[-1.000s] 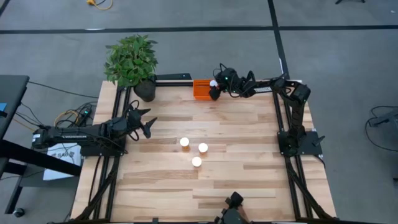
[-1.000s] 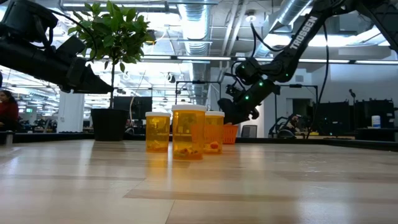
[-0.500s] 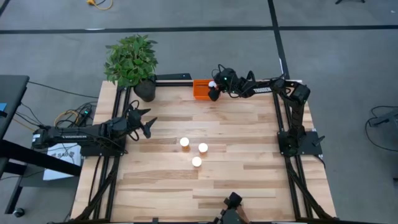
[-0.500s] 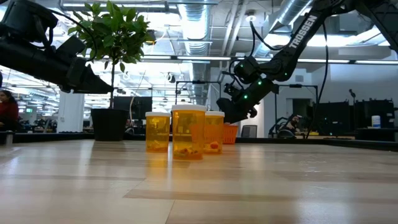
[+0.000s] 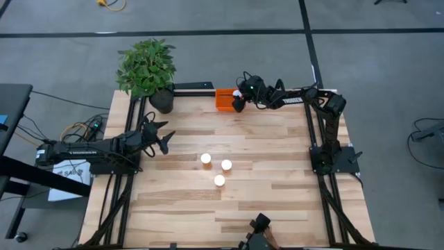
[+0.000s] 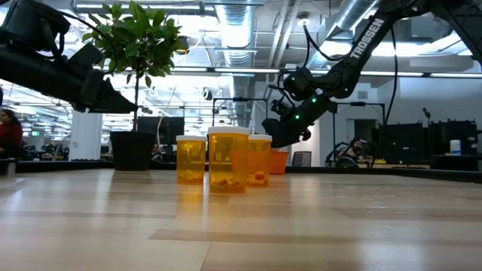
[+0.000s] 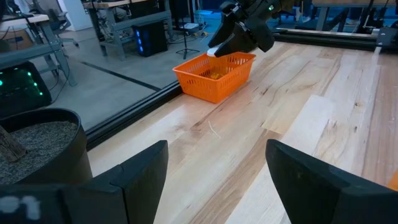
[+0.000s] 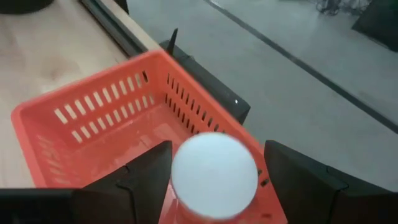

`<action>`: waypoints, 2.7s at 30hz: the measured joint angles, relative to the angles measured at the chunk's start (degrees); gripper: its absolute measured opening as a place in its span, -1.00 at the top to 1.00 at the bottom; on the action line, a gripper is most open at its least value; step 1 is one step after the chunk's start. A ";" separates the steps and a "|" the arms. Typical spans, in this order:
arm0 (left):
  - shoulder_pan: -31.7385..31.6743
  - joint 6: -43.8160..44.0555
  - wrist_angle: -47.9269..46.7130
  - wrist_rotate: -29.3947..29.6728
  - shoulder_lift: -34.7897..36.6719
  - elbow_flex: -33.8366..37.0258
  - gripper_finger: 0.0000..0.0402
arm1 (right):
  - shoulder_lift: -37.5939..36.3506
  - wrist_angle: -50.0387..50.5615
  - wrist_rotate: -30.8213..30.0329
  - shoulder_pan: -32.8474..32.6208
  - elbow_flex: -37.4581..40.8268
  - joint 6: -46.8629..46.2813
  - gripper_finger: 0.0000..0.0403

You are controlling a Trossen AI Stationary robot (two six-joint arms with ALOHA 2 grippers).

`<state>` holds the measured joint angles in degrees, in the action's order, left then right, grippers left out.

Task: Pick and place pill bottles into a basket
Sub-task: Put the orange pill bottle into the orange bin, then put the top right orange pill bottle into the orange bin

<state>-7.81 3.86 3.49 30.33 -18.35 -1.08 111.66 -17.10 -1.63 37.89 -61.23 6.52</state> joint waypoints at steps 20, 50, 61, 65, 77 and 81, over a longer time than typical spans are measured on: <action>0.01 0.01 0.00 0.02 -0.01 0.00 -0.31 | -0.02 14.88 3.39 -4.19 -12.23 2.91 -0.25; 0.02 0.00 0.00 -0.02 -0.02 0.00 -0.31 | -40.24 10.92 6.05 -24.38 21.25 -9.13 -0.03; 0.00 0.02 0.00 0.00 0.00 0.00 -0.31 | -47.86 -20.75 -1.45 -36.93 47.03 -11.21 0.04; 0.00 0.00 0.00 0.00 -0.02 0.00 -0.31 | -44.51 -24.65 -3.23 -39.69 48.84 -10.26 0.03; 0.00 0.01 0.00 0.00 -0.02 0.00 -0.31 | -22.60 -49.76 -3.04 -41.40 49.00 -7.53 0.00; 0.00 0.00 0.00 0.00 0.00 0.00 -0.31 | -16.86 -54.90 -3.01 -41.40 48.73 -6.54 -0.08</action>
<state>-7.81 3.86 3.49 30.33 -18.35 -1.08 94.80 -72.00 -4.63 -3.51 -12.51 -0.02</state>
